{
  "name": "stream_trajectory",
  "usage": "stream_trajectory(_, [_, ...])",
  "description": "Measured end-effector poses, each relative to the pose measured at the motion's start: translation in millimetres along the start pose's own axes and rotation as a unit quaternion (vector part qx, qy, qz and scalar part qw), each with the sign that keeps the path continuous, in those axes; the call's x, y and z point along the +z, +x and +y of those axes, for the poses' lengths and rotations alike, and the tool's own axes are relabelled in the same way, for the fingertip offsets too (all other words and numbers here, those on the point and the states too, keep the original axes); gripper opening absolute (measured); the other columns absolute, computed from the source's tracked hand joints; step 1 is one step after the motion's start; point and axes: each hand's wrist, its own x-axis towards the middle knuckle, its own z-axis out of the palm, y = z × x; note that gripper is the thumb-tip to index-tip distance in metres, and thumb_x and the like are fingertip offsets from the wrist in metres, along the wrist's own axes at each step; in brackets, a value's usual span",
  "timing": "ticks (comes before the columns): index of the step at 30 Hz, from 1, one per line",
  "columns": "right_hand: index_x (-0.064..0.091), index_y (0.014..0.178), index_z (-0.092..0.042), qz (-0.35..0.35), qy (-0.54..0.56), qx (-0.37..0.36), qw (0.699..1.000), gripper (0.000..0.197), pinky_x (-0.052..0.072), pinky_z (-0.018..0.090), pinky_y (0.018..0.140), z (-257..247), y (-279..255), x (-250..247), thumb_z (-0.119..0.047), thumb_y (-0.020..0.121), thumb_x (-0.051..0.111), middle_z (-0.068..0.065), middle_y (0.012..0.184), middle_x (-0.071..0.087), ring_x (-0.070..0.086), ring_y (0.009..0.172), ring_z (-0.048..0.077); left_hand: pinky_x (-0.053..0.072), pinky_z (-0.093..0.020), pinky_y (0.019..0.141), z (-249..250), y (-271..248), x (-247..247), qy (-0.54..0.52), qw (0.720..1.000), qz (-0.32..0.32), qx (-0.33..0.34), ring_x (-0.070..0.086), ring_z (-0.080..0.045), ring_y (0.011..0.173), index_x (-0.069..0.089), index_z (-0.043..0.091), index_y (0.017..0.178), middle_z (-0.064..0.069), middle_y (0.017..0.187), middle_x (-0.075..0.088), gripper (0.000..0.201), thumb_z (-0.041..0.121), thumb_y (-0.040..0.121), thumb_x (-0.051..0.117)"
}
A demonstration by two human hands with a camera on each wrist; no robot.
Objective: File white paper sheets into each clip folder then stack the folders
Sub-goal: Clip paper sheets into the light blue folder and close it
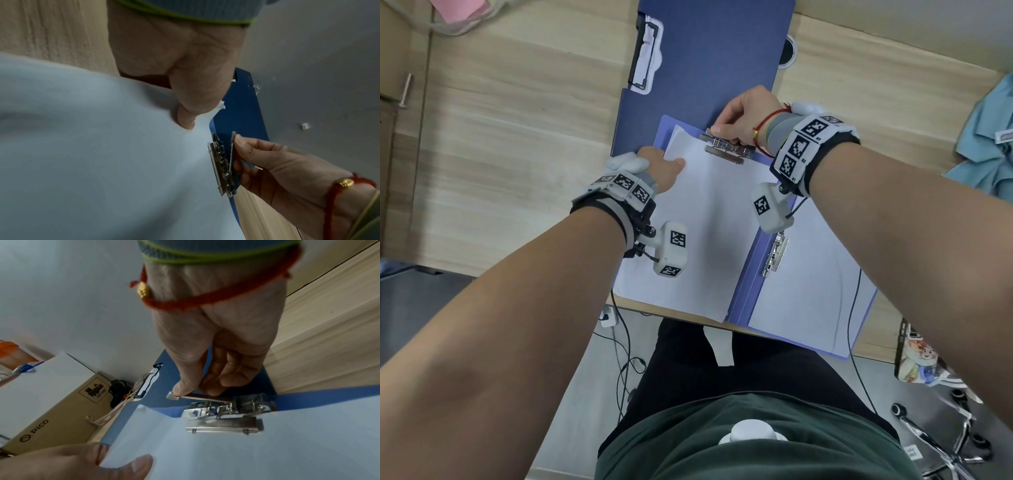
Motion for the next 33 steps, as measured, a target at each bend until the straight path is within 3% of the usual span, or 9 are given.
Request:
stream_trajectory(5, [0.073,0.081,-0.028,-0.007,-0.054,0.034,0.998,0.018,0.042,0.020,0.058,-9,5,6,-0.044,0.074,0.078,-0.009,0.077,0.068,0.059,0.065,0.009,0.038,-0.034,0.081,1,4,0,0.013,1.000,-0.005,0.002,0.053,-0.029,0.095,0.051,-0.004,0.131,-0.014,0.111,0.058,0.051,0.036,0.098,0.049])
stream_trajectory(9, [0.076,0.084,-0.026,0.004,-0.077,0.051,0.996,0.022,0.047,0.023,0.065,-13,10,12,-0.043,0.072,0.079,-0.007,0.080,0.070,0.064,0.074,0.014,0.042,-0.037,0.095,-1,7,3,-0.001,1.000,-0.002,-0.001,0.054,-0.035,0.121,0.045,0.000,0.139,-0.015,0.139,0.053,0.056,0.038,0.098,0.051])
stream_trajectory(17, [0.075,0.082,-0.022,0.023,-0.106,0.070,0.992,0.026,0.058,0.035,0.081,-25,10,24,-0.044,0.068,0.076,-0.002,0.081,0.072,0.069,0.079,0.022,0.042,-0.039,0.099,-5,10,-1,0.019,1.000,-0.021,0.004,0.052,-0.035,0.125,0.043,0.001,0.141,-0.015,0.142,0.050,0.061,0.042,0.097,0.052])
stream_trajectory(19, [0.074,0.085,-0.022,0.020,-0.104,0.071,0.992,0.025,0.058,0.035,0.080,-24,10,22,-0.043,0.071,0.075,-0.001,0.083,0.072,0.069,0.081,0.023,0.044,-0.037,0.090,-8,11,-6,0.043,0.999,-0.033,0.005,0.057,-0.037,0.115,0.054,0.000,0.127,-0.019,0.129,0.057,0.058,0.048,0.094,0.054])
stream_trajectory(21, [0.074,0.091,-0.022,0.018,-0.101,0.067,0.992,0.024,0.057,0.035,0.082,-23,10,22,-0.041,0.075,0.074,0.001,0.088,0.072,0.068,0.084,0.024,0.039,-0.033,0.074,-16,10,-15,0.083,0.995,-0.047,0.007,0.058,-0.032,0.085,0.060,0.004,0.084,-0.019,0.091,0.058,0.051,0.054,0.093,0.053])
stream_trajectory(22, [0.074,0.092,-0.022,0.018,-0.100,0.066,0.993,0.024,0.057,0.035,0.082,-23,9,22,-0.040,0.076,0.074,0.001,0.090,0.072,0.068,0.085,0.024,0.040,-0.032,0.072,-21,10,-18,0.114,0.992,-0.057,-0.001,0.055,-0.028,0.077,0.057,0.006,0.075,-0.013,0.081,0.056,0.054,0.057,0.093,0.052])
stream_trajectory(26, [0.074,0.091,-0.021,0.019,-0.103,0.064,0.992,0.026,0.057,0.035,0.082,-24,6,21,-0.041,0.075,0.074,0.003,0.091,0.073,0.068,0.086,0.025,0.056,-0.031,0.082,-43,6,-30,0.131,0.987,-0.083,-0.033,0.067,-0.020,0.073,0.069,0.011,0.083,-0.004,0.081,0.072,0.050,0.061,0.080,0.067])
stream_trajectory(30, [0.073,0.088,-0.023,0.026,-0.108,0.074,0.991,0.029,0.056,0.033,0.080,-21,2,19,-0.048,0.073,0.072,0.001,0.087,0.073,0.068,0.084,0.025,0.054,-0.037,0.091,-68,9,-29,0.168,0.982,-0.071,-0.049,0.069,-0.023,0.089,0.074,0.011,0.089,-0.005,0.089,0.074,0.080,0.085,0.072,0.048])
stream_trajectory(33, [0.074,0.089,-0.021,0.044,-0.121,0.076,0.989,0.034,0.055,0.033,0.081,-19,-7,19,-0.052,0.075,0.070,0.003,0.086,0.071,0.067,0.084,0.026,0.057,-0.040,0.088,-79,5,-24,0.118,0.990,-0.079,-0.018,0.071,-0.026,0.086,0.074,0.013,0.085,-0.010,0.090,0.075,0.050,0.062,0.073,0.073])
